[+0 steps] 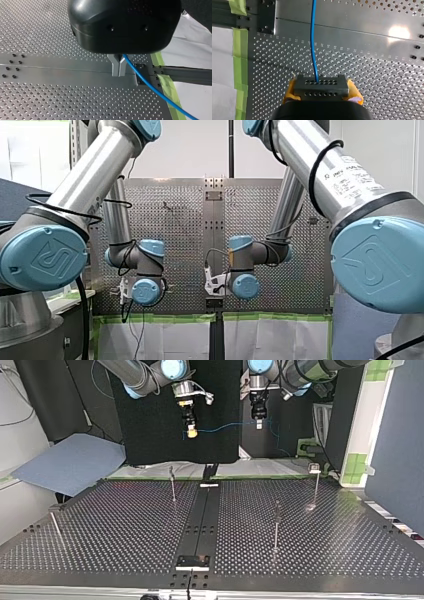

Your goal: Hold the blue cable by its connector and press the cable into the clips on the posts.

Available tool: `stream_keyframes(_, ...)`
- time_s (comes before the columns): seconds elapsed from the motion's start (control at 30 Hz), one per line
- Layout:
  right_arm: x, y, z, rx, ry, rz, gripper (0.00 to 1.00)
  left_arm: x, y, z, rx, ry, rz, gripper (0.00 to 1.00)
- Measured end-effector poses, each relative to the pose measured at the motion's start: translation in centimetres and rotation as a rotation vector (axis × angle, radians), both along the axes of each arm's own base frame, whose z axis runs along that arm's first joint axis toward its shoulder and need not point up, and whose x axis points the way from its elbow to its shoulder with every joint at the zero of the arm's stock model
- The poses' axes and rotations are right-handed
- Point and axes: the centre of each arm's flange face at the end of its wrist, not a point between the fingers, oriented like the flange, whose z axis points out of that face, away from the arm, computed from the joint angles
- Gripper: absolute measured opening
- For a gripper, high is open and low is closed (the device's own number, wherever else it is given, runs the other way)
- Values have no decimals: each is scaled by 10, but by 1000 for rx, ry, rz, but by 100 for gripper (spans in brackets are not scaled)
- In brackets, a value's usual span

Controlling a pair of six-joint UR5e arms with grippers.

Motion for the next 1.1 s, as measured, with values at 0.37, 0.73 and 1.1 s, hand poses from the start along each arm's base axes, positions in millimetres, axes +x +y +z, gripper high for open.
stream_keyframes(0.37, 0, 0, 0, 0, 0, 0, 0, 0, 0, 0, 0, 0, 0, 0)
stream_keyframes(0.73, 0, 0, 0, 0, 0, 0, 0, 0, 0, 0, 0, 0, 0, 0)
stream_keyframes(1.1, 26, 7, 24, -30, -1, 0, 0, -6, -7, 21, 67, -4, 4, 0)
